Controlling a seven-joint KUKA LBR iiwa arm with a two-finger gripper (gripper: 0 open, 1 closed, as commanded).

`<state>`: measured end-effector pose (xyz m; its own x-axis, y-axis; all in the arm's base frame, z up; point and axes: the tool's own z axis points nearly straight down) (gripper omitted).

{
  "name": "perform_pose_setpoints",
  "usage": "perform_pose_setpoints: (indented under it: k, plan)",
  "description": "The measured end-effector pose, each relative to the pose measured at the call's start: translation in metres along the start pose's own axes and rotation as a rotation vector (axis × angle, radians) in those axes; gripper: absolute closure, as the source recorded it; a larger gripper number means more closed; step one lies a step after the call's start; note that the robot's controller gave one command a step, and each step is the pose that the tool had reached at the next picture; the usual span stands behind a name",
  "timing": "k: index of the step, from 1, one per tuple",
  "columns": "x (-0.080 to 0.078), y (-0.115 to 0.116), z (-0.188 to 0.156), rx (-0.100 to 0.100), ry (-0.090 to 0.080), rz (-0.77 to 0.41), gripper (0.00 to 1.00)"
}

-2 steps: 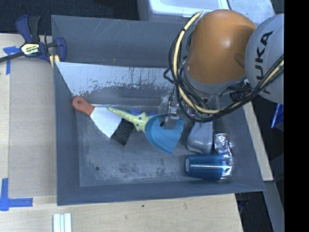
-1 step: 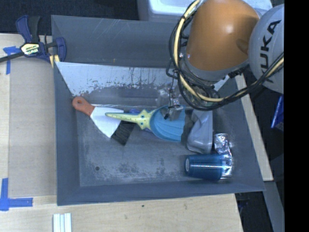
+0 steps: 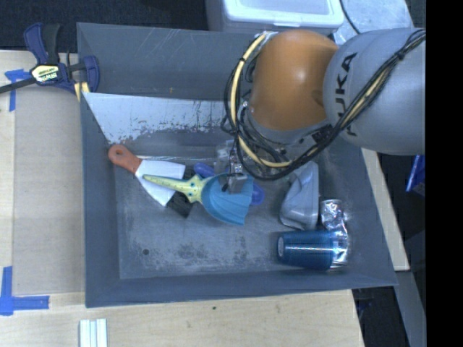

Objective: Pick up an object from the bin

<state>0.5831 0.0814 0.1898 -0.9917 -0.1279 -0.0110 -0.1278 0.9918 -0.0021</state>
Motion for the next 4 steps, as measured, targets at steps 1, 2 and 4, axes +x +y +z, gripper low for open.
perform_pose_setpoints:
  k: [1,2,4]
  plan:
    - [0.000,0.002,0.071,0.000,0.006,0.032,1.00]
    - [0.005,0.005,0.050,0.000,0.016,0.036,1.00]
    - [-0.002,0.007,0.098,-0.001,0.014,-0.106,1.00]
